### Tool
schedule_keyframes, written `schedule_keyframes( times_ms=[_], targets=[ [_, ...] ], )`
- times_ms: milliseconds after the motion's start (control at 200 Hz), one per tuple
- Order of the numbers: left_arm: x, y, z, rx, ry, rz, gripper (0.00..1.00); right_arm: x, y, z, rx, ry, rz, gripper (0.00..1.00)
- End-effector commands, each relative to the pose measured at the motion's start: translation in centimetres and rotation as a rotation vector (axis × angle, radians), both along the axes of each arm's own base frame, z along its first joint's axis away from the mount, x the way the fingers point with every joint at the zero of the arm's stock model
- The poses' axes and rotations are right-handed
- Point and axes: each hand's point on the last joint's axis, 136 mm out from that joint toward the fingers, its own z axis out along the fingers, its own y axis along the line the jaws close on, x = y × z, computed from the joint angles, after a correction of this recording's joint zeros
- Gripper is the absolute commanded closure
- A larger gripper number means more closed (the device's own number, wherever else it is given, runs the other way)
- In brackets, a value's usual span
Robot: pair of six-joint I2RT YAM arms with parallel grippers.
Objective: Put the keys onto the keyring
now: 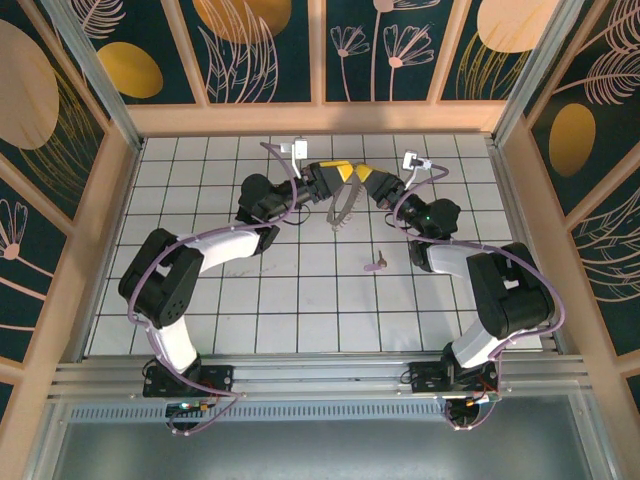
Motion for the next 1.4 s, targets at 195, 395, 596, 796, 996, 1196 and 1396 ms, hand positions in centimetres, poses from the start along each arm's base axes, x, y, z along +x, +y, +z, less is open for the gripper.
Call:
schedule_keyframes(
  times_ms=[195,395,596,796,996,1196,1396],
  targets=[
    [0.3,1.0,1.0,0.034,-0.052,0.111,0.43,-1.2,-0.2,3.1,0.051,-0.106,0.004,1.00],
    [0.3,0.3,0.8,0.036,-0.046,0.067,0.48,-1.4,-0.1,3.4,0.053,-0.113,0.011,1.00],
    [0.0,-0.3,0.8,0.029,-0.045,0.016,0.50,-1.4,-0.1,3.5,0.054,-0.114,0.013,1.00],
    [0.1,-0.5,0.4,0.024,-0.032,0.006,0.50,-1.6,-0.1,3.6,0.055,-0.119,0.015,1.00],
    [0.0,-0.5,0.6,0.019,-0.036,0.001,0.51,-1.6,-0.1,3.5,0.053,-0.117,0.014,1.00],
    [-0.4,-0.7,0.5,0.011,-0.033,-0.035,0.56,-1.5,-0.1,3.5,0.054,-0.116,0.014,1.00],
    [-0.9,-1.0,0.6,0.001,-0.038,-0.071,0.66,-1.4,-0.1,3.4,0.054,-0.112,0.011,1.00]
  ],
)
